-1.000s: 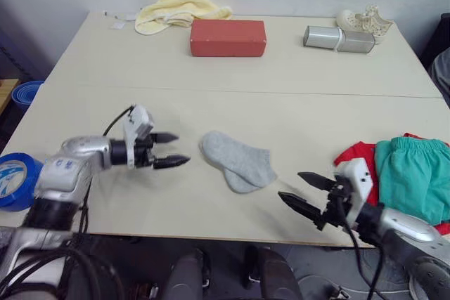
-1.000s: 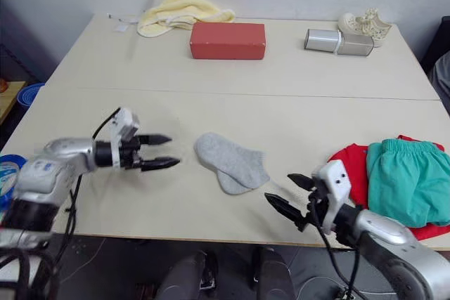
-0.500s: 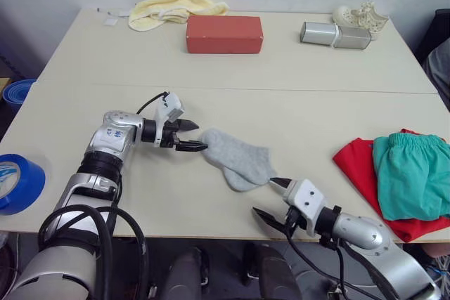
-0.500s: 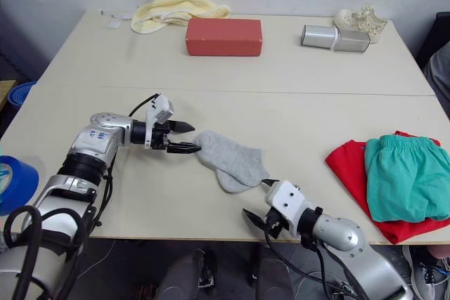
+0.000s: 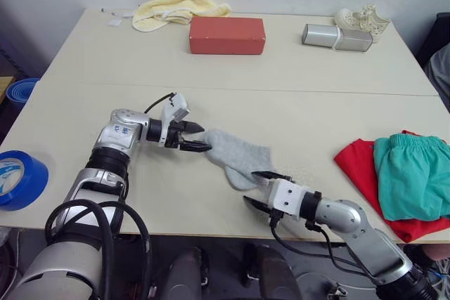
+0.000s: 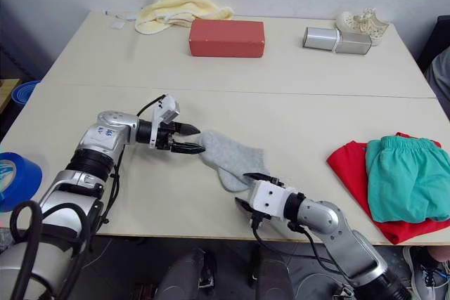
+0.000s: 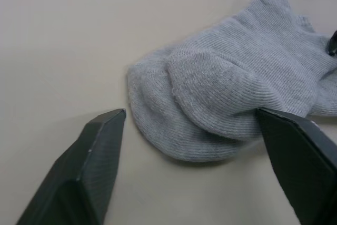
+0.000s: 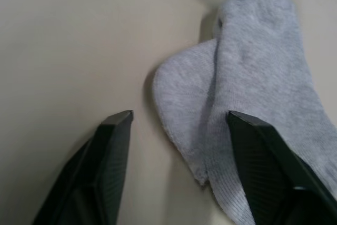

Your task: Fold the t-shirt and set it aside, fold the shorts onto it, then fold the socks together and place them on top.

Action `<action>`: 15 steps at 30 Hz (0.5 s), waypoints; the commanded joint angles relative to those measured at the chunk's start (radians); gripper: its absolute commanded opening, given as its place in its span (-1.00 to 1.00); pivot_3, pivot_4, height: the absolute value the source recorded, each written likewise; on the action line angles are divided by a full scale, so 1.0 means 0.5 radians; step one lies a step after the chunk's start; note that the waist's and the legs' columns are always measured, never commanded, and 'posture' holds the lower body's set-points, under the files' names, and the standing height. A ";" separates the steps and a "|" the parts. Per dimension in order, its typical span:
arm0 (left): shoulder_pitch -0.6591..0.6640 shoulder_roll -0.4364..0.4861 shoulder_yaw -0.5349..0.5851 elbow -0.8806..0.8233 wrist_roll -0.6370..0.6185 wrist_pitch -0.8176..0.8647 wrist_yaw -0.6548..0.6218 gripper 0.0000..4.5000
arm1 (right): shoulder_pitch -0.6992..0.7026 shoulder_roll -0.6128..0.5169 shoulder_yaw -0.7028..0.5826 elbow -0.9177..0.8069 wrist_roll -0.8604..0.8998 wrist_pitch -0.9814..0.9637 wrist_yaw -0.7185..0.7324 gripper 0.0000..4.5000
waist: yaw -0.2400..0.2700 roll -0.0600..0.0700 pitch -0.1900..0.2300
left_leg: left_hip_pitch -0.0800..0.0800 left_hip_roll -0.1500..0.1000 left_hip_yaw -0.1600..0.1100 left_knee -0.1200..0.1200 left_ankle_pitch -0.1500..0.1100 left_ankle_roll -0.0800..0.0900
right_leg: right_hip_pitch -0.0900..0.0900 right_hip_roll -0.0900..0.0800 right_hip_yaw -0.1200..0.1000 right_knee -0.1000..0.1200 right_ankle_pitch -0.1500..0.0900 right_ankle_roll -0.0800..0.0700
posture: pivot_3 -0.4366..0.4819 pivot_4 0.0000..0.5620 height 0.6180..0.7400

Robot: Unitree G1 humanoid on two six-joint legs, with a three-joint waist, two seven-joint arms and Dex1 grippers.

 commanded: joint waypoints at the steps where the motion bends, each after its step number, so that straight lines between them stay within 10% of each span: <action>1: 0.026 0.003 0.021 -0.051 0.006 0.053 -0.031 0.16 | -0.004 0.019 0.033 0.084 -0.102 -0.097 0.017 -0.35 | -0.002 0.000 0.000 | 0.000 0.000 0.000 0.000 0.000 0.000 | 0.000 0.000 0.000 0.000 0.000 0.000 | -0.05 -0.47 1.00; 5: 0.092 0.016 0.038 -0.165 -0.023 0.135 -0.058 -0.41 | -0.004 0.024 0.015 0.157 -0.152 -0.203 0.018 -0.97 | -0.018 0.000 0.000 | 0.000 0.000 0.000 0.001 0.000 0.000 | 0.000 0.000 0.000 0.002 0.000 0.000 | -0.05 -0.47 1.00; 9: 0.276 0.075 0.058 -0.465 -0.086 0.298 -0.115 -0.94 | -0.034 -0.029 -0.093 0.236 -0.154 -0.270 0.020 -1.00 | -0.034 0.000 0.000 | 0.001 0.000 0.000 0.001 0.000 0.000 | 0.000 -0.001 0.001 0.003 0.000 0.000 | -0.05 -0.47 1.00; 15: 0.512 0.164 0.099 -0.857 -0.170 0.474 -0.082 -0.98 | 0.024 -0.142 -0.247 0.216 -0.082 -0.352 0.112 -1.00 | -0.031 0.000 0.000 | 0.001 0.000 -0.002 0.003 0.000 0.000 | 0.002 -0.003 0.002 0.003 0.000 0.000 | -0.05 -0.47 1.00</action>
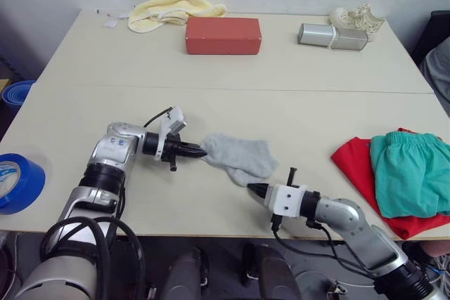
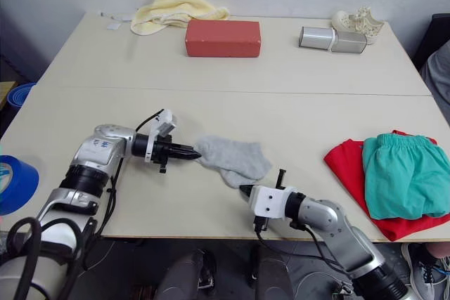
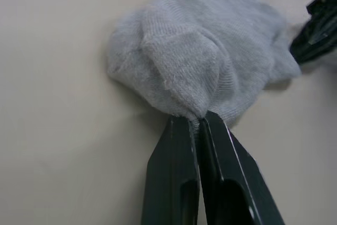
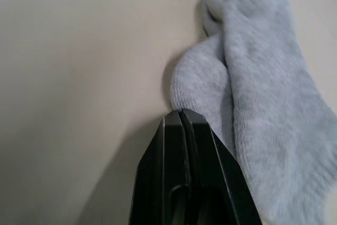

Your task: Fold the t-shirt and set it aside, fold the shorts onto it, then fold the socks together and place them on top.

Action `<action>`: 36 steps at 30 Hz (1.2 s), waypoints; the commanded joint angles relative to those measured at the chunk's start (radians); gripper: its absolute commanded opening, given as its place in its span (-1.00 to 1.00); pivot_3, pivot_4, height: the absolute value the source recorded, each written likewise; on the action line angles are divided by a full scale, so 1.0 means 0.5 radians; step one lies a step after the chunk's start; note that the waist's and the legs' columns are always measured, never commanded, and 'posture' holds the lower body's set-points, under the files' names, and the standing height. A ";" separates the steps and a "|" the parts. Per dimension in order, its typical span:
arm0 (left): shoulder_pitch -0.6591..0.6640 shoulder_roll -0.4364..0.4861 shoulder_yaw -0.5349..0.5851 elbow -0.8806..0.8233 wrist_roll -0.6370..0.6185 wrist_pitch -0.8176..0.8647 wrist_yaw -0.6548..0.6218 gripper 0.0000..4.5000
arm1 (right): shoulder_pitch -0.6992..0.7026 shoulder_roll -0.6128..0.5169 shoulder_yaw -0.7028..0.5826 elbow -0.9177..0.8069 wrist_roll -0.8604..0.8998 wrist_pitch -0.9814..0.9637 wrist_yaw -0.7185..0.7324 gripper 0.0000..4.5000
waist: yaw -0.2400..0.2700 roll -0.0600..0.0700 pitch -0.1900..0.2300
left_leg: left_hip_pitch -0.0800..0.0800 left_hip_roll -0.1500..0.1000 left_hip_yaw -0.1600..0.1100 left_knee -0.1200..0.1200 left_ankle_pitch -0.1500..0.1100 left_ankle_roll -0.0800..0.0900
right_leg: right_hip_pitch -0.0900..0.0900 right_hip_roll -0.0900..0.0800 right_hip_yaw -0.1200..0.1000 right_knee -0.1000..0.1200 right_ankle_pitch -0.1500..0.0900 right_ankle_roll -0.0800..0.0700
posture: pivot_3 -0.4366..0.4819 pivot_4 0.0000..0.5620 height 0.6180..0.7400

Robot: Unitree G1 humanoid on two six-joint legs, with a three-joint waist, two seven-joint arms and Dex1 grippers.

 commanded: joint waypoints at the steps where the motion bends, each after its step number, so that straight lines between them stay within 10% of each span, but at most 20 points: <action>1: 0.098 0.058 0.037 -0.226 -0.056 0.086 0.018 -0.98 | 0.071 -0.085 -0.135 -0.022 0.044 -0.034 0.058 -1.00 | 0.000 0.000 0.000 | 0.000 0.000 0.000 0.000 0.000 0.000 | 0.000 0.000 0.000 0.000 0.000 0.000 | -0.05 -0.47 1.00; 12: 0.592 0.050 0.281 -1.117 -0.269 0.541 0.538 -0.98 | 0.430 -0.134 -0.517 -0.175 0.713 0.102 0.293 -1.00 | 0.001 0.000 0.000 | 0.002 0.002 -0.004 -0.001 0.000 0.000 | 0.004 -0.001 0.001 -0.001 0.000 0.000 | -0.05 -0.47 1.00; 20: 0.766 0.095 0.287 -1.301 -0.337 0.554 0.636 -1.00 | 0.370 0.007 -0.507 -0.364 0.945 0.494 0.226 0.02 | 0.001 0.000 0.000 | 0.006 0.003 -0.004 -0.002 -0.002 -0.003 | 0.005 -0.001 0.001 -0.001 -0.001 -0.002 | -0.05 -0.47 1.00; 24: 0.732 0.115 0.264 -1.224 -0.344 0.531 0.629 -1.00 | 0.171 -0.072 -0.288 -0.175 0.446 0.130 0.315 0.60 | -0.002 0.001 0.000 | 0.006 0.003 -0.004 -0.002 -0.003 -0.004 | 0.005 -0.001 0.002 -0.001 -0.001 -0.002 | -0.05 -0.47 1.00; 32: 0.658 0.114 0.203 -1.130 -0.360 0.535 0.596 -1.00 | -0.089 0.027 -0.073 0.150 0.093 -0.191 0.292 0.60 | -0.002 0.001 0.000 | 0.006 0.003 -0.002 -0.001 -0.003 -0.005 | 0.004 0.000 0.000 -0.001 -0.001 -0.003 | -0.05 -0.47 1.00; 36: 0.641 0.109 0.186 -1.111 -0.368 0.538 0.600 -1.00 | -0.132 0.079 -0.020 0.237 -0.022 -0.282 0.243 0.21 | -0.007 0.001 0.000 | 0.006 0.003 -0.002 -0.001 -0.003 -0.005 | 0.004 0.000 0.000 0.000 -0.002 -0.003 | -0.05 -0.47 1.00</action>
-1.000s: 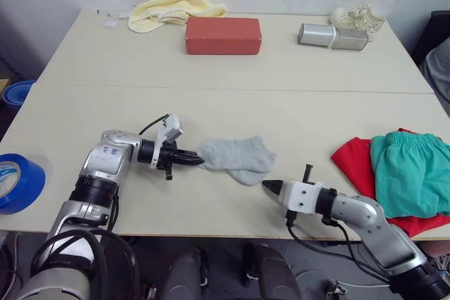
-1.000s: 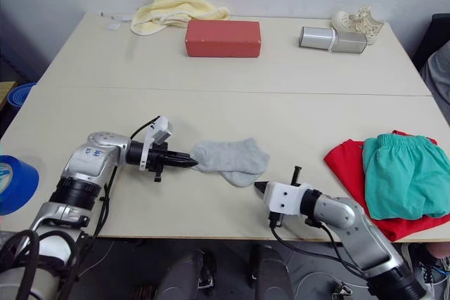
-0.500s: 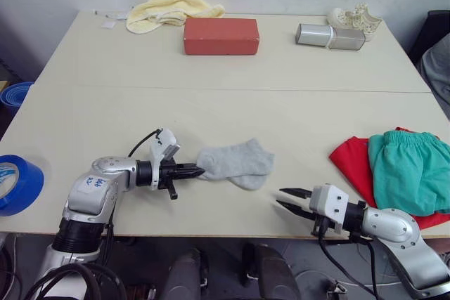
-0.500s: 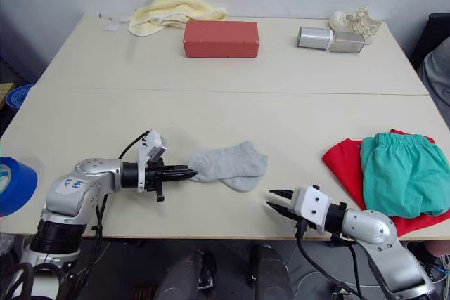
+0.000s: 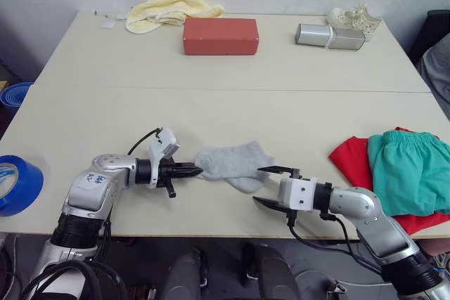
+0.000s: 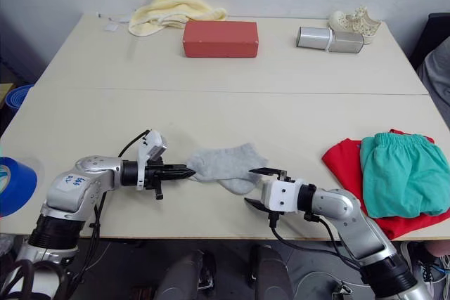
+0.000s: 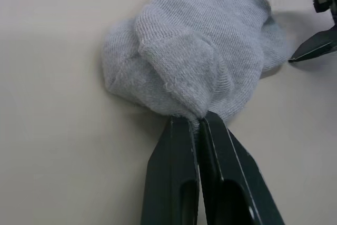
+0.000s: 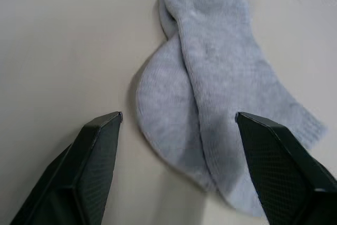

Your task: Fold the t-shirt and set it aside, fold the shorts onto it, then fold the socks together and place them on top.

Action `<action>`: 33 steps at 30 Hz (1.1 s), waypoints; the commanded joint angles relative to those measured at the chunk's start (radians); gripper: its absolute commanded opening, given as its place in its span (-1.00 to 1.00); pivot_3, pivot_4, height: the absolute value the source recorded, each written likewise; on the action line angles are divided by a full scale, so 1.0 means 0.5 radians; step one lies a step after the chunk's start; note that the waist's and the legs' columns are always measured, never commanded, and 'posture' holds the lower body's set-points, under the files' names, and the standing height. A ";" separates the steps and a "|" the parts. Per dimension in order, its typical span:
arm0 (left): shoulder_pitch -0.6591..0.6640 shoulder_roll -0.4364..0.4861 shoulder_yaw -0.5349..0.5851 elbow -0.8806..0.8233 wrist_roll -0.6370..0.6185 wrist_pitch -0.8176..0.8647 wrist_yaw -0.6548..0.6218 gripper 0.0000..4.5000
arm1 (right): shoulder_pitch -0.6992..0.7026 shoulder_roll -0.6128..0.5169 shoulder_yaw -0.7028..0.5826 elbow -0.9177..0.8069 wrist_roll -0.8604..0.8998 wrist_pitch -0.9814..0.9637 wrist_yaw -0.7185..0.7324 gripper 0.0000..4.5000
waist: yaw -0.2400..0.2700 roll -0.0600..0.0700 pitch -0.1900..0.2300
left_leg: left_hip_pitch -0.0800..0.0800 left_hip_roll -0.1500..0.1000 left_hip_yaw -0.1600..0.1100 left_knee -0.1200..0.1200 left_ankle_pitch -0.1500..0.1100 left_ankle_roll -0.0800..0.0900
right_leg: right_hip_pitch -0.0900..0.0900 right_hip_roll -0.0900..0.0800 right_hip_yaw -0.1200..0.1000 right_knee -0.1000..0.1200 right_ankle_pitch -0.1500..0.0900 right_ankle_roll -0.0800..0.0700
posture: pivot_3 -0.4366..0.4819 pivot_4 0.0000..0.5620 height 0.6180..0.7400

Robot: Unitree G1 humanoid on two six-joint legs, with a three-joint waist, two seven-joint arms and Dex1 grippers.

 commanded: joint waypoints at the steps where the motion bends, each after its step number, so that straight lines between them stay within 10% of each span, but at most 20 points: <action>1: -0.028 0.002 -0.014 0.018 -0.035 -0.019 -0.013 -1.00 | -0.018 0.040 0.040 0.088 -0.127 -0.074 -0.064 0.07 | -0.001 0.000 0.000 | 0.000 0.000 0.000 0.000 0.000 0.000 | 0.000 0.000 0.000 0.000 0.000 0.000 | -0.05 -0.47 1.00; 8: -0.037 0.046 -0.013 0.050 -0.057 -0.019 -0.054 -1.00 | 0.030 -0.009 -0.033 0.107 -0.154 -0.139 -0.084 -0.99 | 0.000 0.000 0.000 | 0.001 0.000 0.000 0.001 0.001 0.000 | 0.000 0.000 0.001 0.002 0.000 0.000 | -0.05 -0.47 1.00; 30: -0.004 0.146 -0.139 -0.063 -0.127 -0.020 -0.229 -1.00 | 0.449 -0.224 -0.292 -0.121 0.227 -0.073 0.057 -0.99 | 0.005 0.000 0.000 | 0.001 0.000 0.000 0.001 0.000 0.000 | 0.001 -0.001 0.001 0.001 0.000 0.000 | -0.05 -0.47 1.00; 33: 0.076 0.159 -0.072 -0.222 -0.207 0.141 -0.144 -0.76 | 0.525 -0.264 -0.336 -0.159 0.319 -0.057 0.110 -0.81 | 0.005 0.000 0.000 | 0.001 0.000 0.000 0.001 0.000 0.000 | 0.001 -0.001 0.001 0.001 0.000 0.000 | -0.05 -0.47 1.00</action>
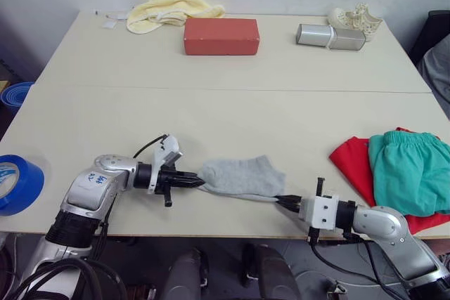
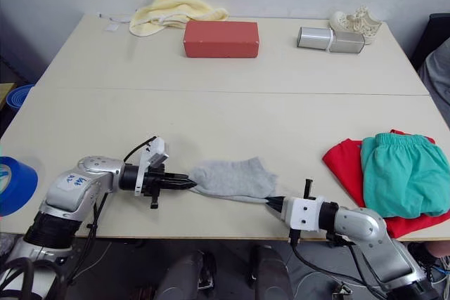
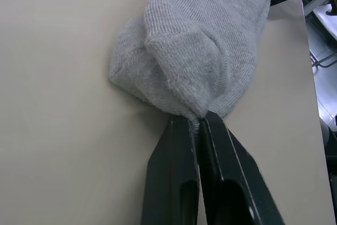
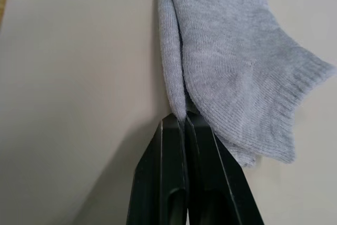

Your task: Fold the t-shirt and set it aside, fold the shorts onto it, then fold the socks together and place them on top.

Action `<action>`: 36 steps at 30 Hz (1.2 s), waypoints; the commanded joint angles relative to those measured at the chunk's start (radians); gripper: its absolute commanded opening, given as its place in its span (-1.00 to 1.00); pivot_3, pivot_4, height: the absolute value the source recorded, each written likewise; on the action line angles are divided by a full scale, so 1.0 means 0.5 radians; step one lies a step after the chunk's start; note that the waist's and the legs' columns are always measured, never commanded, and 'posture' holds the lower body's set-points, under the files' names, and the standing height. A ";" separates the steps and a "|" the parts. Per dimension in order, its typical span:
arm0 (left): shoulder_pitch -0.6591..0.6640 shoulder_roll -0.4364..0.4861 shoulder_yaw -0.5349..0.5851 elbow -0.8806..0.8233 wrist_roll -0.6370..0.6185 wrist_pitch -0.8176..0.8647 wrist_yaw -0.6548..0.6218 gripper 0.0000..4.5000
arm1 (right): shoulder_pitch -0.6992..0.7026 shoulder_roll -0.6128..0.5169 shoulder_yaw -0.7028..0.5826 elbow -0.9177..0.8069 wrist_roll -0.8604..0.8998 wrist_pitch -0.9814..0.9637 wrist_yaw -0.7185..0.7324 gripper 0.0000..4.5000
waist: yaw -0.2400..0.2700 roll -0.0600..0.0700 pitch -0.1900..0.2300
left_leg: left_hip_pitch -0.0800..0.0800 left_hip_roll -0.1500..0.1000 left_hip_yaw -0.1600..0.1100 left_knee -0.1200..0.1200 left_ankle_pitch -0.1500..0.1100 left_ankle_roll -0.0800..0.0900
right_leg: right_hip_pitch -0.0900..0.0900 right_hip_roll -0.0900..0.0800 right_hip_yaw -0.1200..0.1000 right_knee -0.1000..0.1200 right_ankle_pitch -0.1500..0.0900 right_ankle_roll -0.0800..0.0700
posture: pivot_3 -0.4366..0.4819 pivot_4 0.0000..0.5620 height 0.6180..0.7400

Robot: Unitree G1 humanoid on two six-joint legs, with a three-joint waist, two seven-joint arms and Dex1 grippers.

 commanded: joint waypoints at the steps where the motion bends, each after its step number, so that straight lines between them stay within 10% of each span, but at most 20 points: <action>1: 0.110 0.044 0.107 -0.268 -0.119 0.174 0.100 -0.56 | 0.127 -0.074 -0.124 -0.089 0.168 0.003 0.104 -0.60 | 0.001 0.001 0.000 | 0.000 0.000 0.000 0.000 0.000 0.000 | 0.000 0.000 0.000 0.000 0.000 0.000 | -0.05 -0.47 1.00; 6: 0.216 0.142 0.234 -0.293 -0.133 0.081 0.105 0.01 | 0.327 -0.202 -0.318 -0.223 0.603 0.081 0.382 0.04 | 0.005 0.001 0.000 | 0.001 0.001 -0.002 0.000 0.000 0.000 | 0.002 0.000 0.000 -0.002 -0.001 0.000 | -0.05 -0.47 1.00; 13: 0.215 0.240 0.329 -0.122 -0.164 -0.066 -0.014 0.27 | 0.388 -0.158 -0.535 -0.369 1.191 0.579 0.380 1.00 | 0.007 0.002 0.001 | 0.026 0.006 -0.003 -0.005 -0.015 -0.003 | 0.025 -0.001 -0.001 -0.009 -0.003 -0.005 | -0.05 -0.47 1.00; 19: 0.139 0.190 0.397 0.025 -0.182 -0.324 -0.124 0.99 | 0.289 -0.150 -0.589 -0.562 1.627 1.233 0.052 1.00 | 0.007 0.002 0.001 | 0.025 0.008 -0.003 -0.007 -0.016 -0.005 | 0.022 -0.001 -0.002 -0.009 -0.005 -0.008 | -0.05 -0.47 1.00; 36: -0.246 0.024 -0.019 0.182 -0.061 -0.236 -0.174 0.99 | -0.505 0.022 -0.244 -0.230 1.488 2.071 -0.443 1.00 | 0.002 0.003 0.001 | 0.019 0.008 0.001 -0.007 -0.015 -0.003 | 0.018 0.001 -0.004 -0.009 -0.005 -0.007 | -0.05 -0.47 1.00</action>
